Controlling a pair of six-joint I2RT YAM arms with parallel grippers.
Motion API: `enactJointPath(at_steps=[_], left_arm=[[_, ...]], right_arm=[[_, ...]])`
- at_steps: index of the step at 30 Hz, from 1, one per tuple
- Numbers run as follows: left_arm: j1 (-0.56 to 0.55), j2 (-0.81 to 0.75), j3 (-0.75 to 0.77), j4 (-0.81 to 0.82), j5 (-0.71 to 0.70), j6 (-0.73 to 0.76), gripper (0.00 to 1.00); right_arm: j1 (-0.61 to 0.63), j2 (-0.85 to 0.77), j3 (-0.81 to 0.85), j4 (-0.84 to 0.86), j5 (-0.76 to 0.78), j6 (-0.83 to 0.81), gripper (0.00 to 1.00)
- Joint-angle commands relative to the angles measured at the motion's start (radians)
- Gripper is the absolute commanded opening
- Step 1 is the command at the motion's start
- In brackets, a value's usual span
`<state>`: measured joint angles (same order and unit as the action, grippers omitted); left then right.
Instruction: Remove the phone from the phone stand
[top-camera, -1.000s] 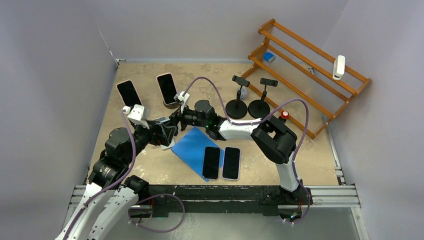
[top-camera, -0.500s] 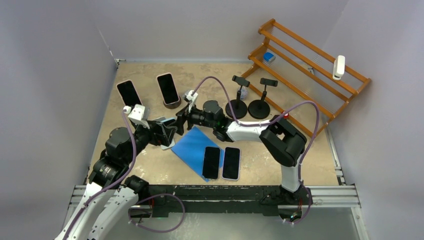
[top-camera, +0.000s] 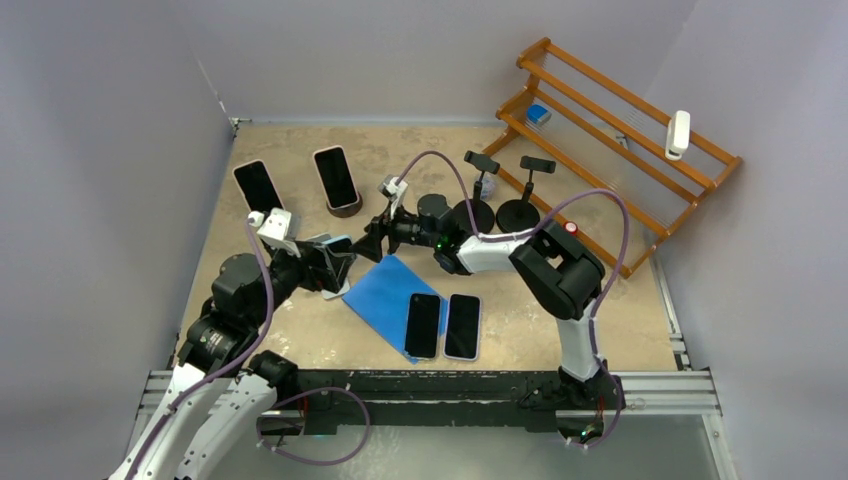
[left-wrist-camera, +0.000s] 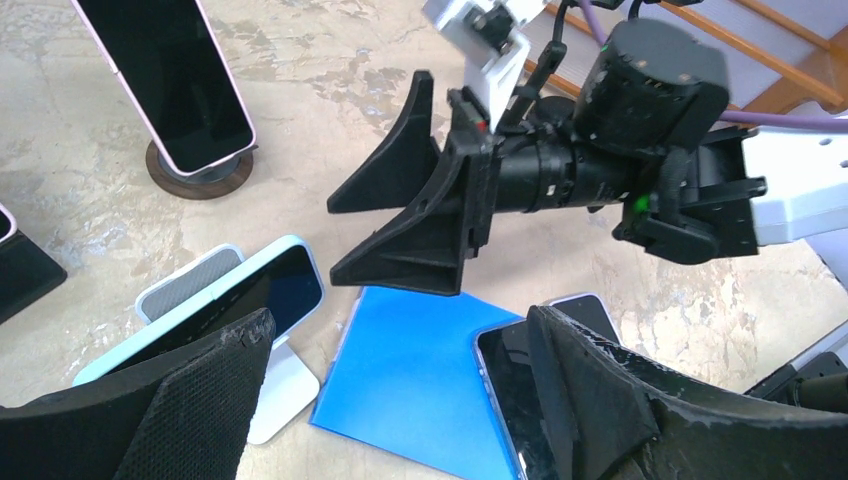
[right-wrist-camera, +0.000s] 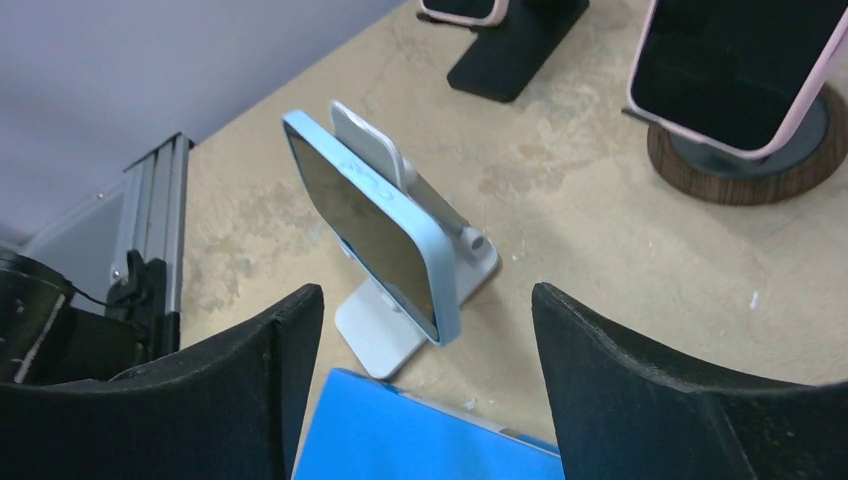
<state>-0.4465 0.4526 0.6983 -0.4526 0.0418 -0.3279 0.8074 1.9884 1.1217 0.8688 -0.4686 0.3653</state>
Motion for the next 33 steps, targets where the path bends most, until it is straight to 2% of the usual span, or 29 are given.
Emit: enactJointPath(at_steps=[1, 10, 19, 27, 33], left_arm=[[-0.003, 0.005, 0.013, 0.031, 0.012, 0.020, 0.93], [-0.003, 0.010, 0.013, 0.030, 0.009, 0.020, 0.93], [-0.003, 0.016, 0.013, 0.032, 0.010, 0.021, 0.93], [-0.003, 0.017, 0.012, 0.034, 0.012, 0.023, 0.93], [-0.003, 0.014, 0.011, 0.033, 0.009, 0.023, 0.93]], right_arm=[[0.006, 0.032, 0.053, 0.016, -0.056, -0.013, 0.77], [0.005, 0.104, 0.116, 0.016, -0.091, -0.026, 0.76], [0.006, 0.165, 0.196, -0.003, -0.101, -0.026, 0.67], [0.013, 0.184, 0.220, -0.015, -0.133, -0.029, 0.66], [0.025, 0.192, 0.233, -0.022, -0.145, -0.030, 0.58]])
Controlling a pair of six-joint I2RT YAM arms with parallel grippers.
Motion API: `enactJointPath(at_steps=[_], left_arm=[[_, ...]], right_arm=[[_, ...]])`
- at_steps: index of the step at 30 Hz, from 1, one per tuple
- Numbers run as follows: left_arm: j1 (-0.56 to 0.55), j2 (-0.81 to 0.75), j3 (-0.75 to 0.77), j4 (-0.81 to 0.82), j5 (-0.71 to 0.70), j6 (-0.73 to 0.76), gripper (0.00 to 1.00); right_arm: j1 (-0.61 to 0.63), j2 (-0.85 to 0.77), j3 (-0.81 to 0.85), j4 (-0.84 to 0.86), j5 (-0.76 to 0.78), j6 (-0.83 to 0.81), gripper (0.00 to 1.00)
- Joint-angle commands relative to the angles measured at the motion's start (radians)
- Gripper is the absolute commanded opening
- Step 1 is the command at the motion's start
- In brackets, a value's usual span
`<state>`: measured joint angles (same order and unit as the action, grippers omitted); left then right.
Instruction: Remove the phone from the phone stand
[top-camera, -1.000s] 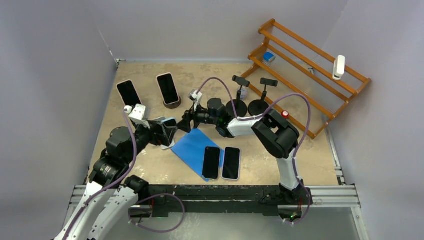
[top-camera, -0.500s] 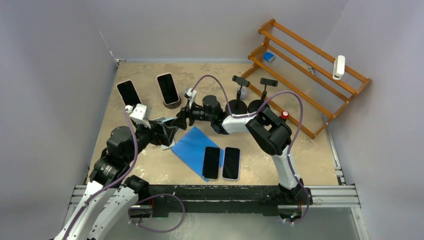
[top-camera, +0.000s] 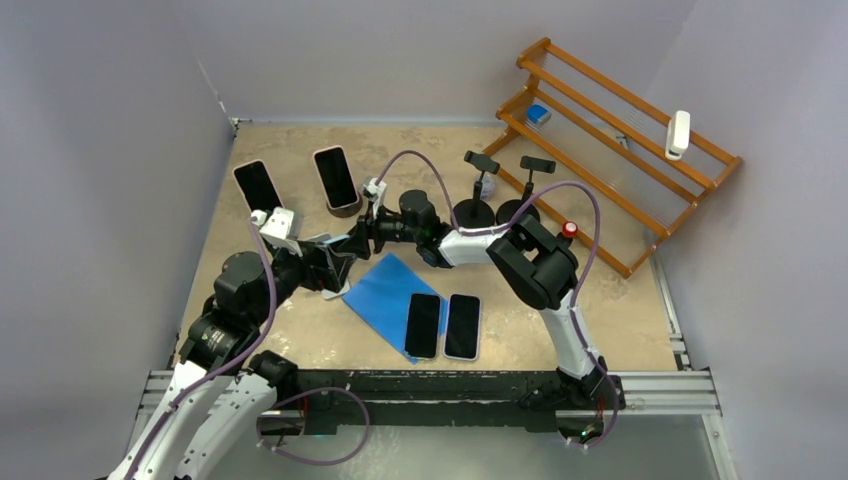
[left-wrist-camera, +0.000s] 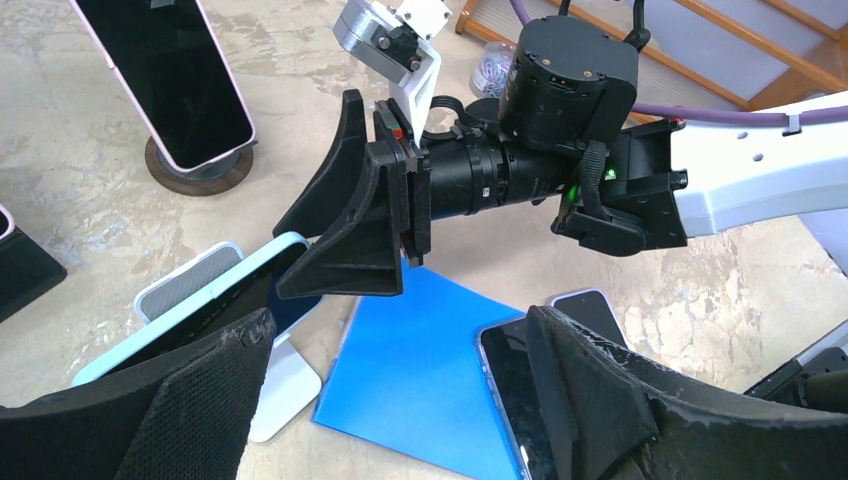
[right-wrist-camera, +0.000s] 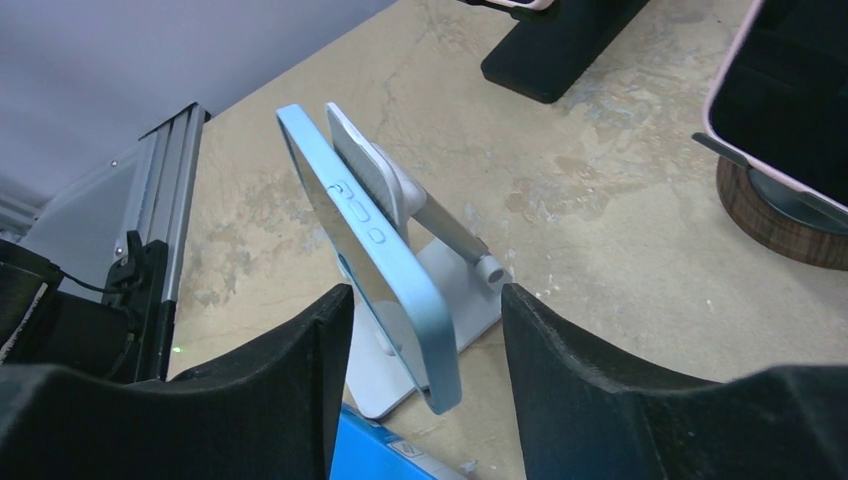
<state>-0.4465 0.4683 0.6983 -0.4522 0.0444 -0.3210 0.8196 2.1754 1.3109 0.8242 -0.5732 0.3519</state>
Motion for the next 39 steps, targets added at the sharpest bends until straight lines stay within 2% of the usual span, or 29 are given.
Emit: enactJointPath(at_steps=[1, 7, 13, 32, 39], left_arm=[[-0.003, -0.003, 0.011, 0.032, 0.005, 0.016, 0.93], [-0.003, -0.007, 0.010, 0.033, 0.005, 0.016, 0.93], [-0.003, -0.010, 0.009, 0.032, 0.002, 0.014, 0.93], [-0.003, -0.016, 0.007, 0.033, 0.005, 0.010, 0.93], [-0.003, -0.019, 0.010, 0.029, -0.013, 0.006, 0.93]], right_arm=[[0.015, 0.009, 0.046, 0.024, -0.044, -0.016, 0.57], [0.017, 0.024, 0.061, 0.009, -0.063, -0.016, 0.53], [0.017, 0.012, 0.049, 0.019, -0.063, -0.018, 0.34], [0.018, -0.144, -0.065, 0.068, -0.054, -0.038, 0.00], [0.018, -0.221, -0.100, 0.073, -0.052, -0.037, 0.00]])
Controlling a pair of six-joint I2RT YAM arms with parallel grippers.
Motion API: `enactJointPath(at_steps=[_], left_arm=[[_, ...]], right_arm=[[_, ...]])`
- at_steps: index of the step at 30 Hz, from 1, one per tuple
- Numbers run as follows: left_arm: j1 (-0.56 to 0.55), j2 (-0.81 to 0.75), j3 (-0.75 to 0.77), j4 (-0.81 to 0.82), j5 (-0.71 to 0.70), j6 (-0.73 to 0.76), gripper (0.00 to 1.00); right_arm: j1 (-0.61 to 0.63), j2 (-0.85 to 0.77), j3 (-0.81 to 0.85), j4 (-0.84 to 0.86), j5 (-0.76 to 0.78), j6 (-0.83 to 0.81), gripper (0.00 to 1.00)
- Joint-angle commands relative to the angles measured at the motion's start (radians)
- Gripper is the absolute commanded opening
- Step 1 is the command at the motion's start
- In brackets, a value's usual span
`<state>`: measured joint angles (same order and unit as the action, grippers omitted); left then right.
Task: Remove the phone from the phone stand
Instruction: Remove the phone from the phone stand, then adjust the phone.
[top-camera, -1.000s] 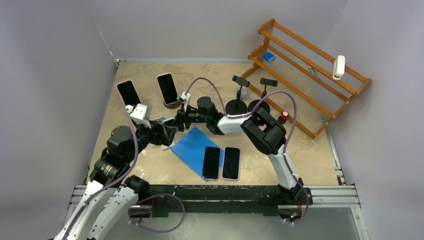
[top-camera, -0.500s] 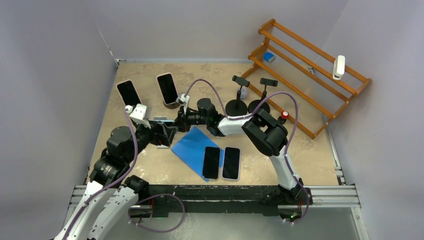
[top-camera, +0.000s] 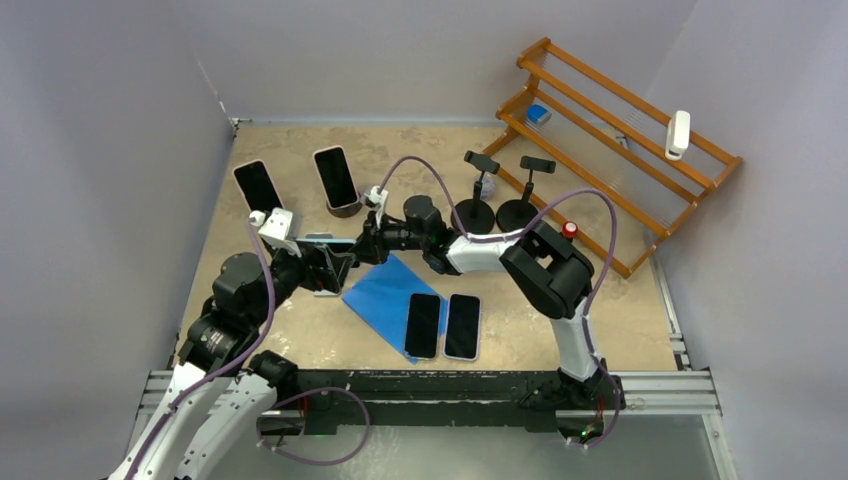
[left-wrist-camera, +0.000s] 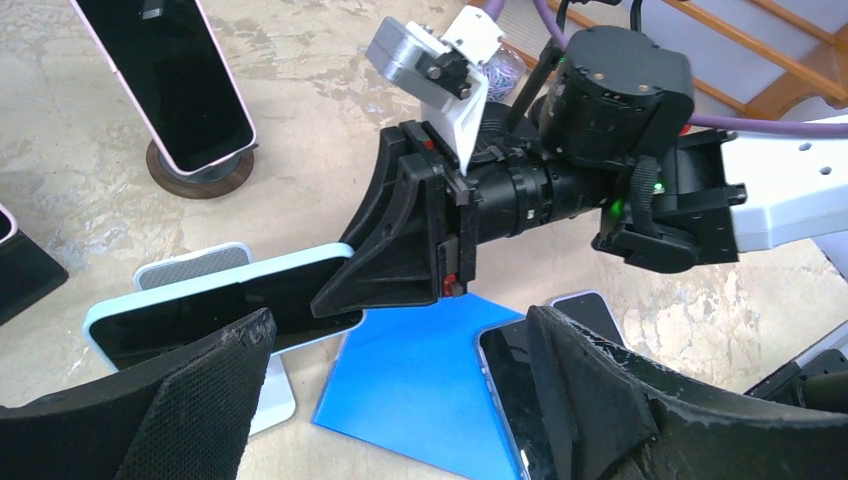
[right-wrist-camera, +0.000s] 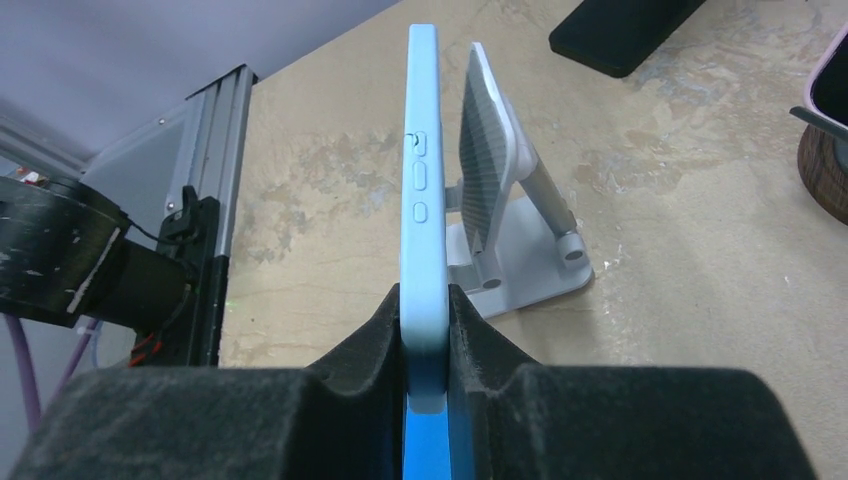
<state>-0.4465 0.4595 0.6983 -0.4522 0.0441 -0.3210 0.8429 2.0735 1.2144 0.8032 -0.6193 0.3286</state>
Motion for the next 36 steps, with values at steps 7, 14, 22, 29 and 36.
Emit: enactJointPath(at_steps=[7, 14, 22, 29, 36], left_arm=[[-0.003, -0.027, 0.013, 0.025, -0.042, -0.002, 0.92], [-0.001, -0.096, 0.005, 0.047, -0.084, -0.012, 0.91], [-0.001, -0.199, -0.018, 0.094, -0.126, -0.055, 0.92], [-0.001, -0.249, -0.017, 0.131, -0.110, -0.209, 0.96], [-0.001, -0.107, -0.003, 0.153, 0.065, -0.434, 0.98]], right_arm=[[-0.005, -0.250, -0.069, 0.049, 0.024, -0.010, 0.00], [-0.005, -0.430, -0.177, -0.043, 0.104, 0.009, 0.00], [-0.007, -0.658, -0.319, -0.116, 0.308, 0.135, 0.00], [-0.007, -0.900, -0.451, -0.136, 0.404, 0.265, 0.00], [-0.007, -1.105, -0.586, -0.088, 0.474, 0.428, 0.00]])
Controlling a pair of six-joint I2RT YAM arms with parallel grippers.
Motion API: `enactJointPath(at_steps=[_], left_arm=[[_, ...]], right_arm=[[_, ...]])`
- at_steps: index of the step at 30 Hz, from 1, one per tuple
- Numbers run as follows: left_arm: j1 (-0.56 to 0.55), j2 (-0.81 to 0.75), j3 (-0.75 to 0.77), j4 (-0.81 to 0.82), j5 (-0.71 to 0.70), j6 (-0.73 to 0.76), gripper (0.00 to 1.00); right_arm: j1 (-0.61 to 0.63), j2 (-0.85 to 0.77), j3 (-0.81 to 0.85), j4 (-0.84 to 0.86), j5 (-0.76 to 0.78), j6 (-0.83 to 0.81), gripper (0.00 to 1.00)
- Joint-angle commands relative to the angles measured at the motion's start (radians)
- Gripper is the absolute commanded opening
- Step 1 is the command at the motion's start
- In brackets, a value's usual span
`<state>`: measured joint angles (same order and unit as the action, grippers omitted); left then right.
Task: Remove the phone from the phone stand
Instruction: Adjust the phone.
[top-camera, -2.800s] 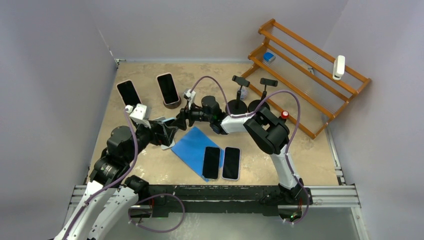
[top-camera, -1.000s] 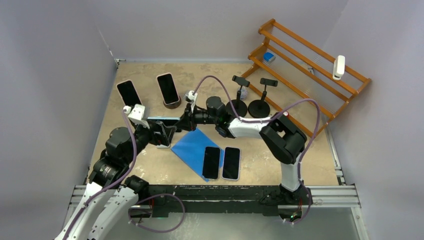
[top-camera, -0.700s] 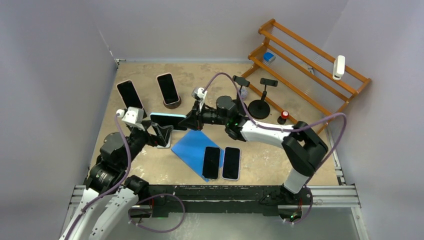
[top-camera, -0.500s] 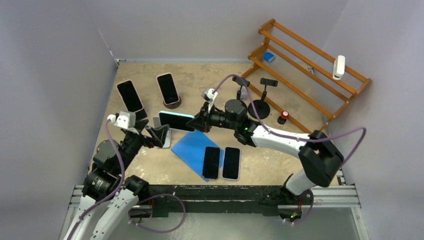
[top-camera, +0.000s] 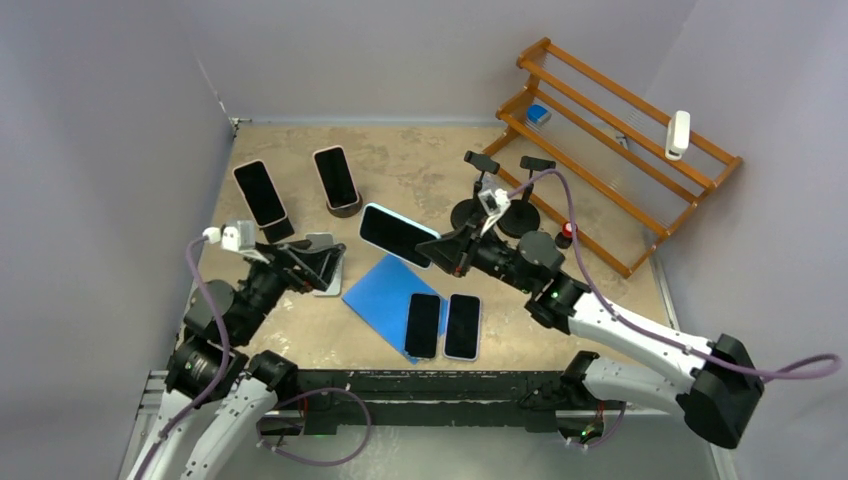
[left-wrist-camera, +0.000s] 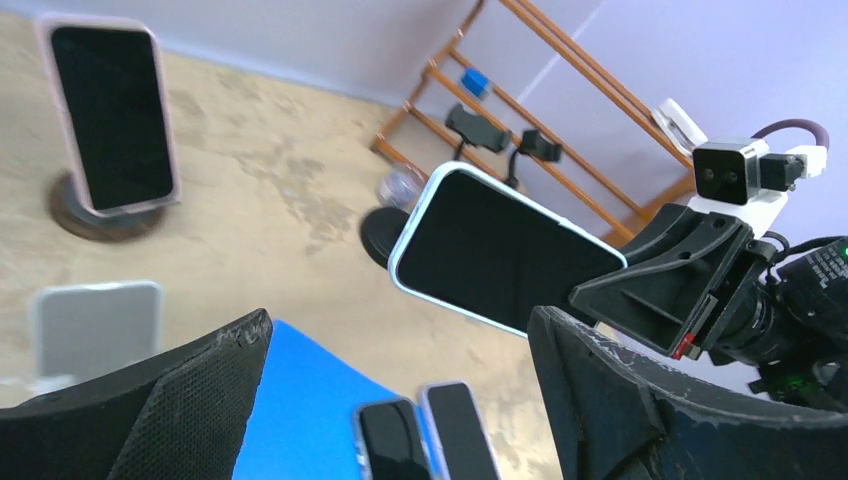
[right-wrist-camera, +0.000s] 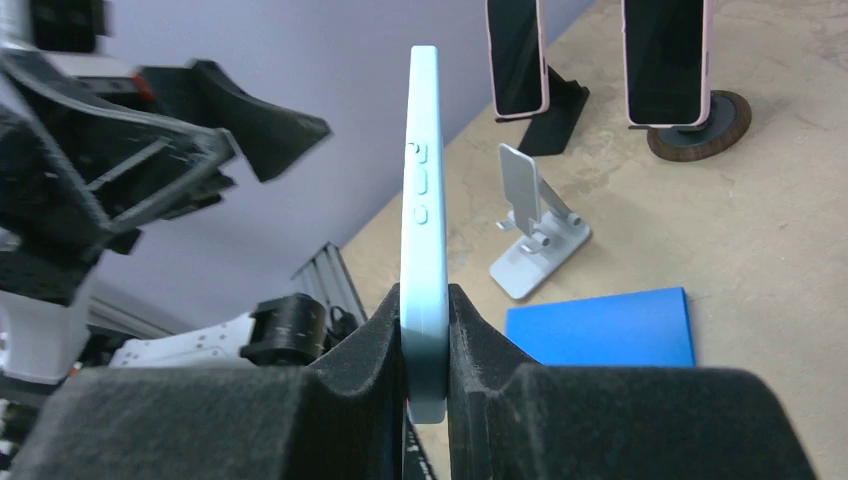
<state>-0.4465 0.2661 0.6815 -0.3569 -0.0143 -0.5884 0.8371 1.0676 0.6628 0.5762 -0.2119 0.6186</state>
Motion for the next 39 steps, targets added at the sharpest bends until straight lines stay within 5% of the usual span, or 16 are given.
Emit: enactJointPath(at_steps=[1, 16, 39], left_arm=[[-0.001, 0.110, 0.013, 0.074, 0.160, -0.196, 0.98], [-0.001, 0.321, -0.091, 0.545, 0.525, -0.472, 1.00], [-0.007, 0.546, -0.061, 0.876, 0.515, -0.667, 0.83]], right_arm=[[-0.001, -0.116, -0.047, 0.147, 0.074, 0.161, 0.00], [-0.001, -0.260, -0.133, 0.275, 0.170, 0.452, 0.00], [0.000, -0.190, -0.137, 0.454, 0.170, 0.564, 0.00]])
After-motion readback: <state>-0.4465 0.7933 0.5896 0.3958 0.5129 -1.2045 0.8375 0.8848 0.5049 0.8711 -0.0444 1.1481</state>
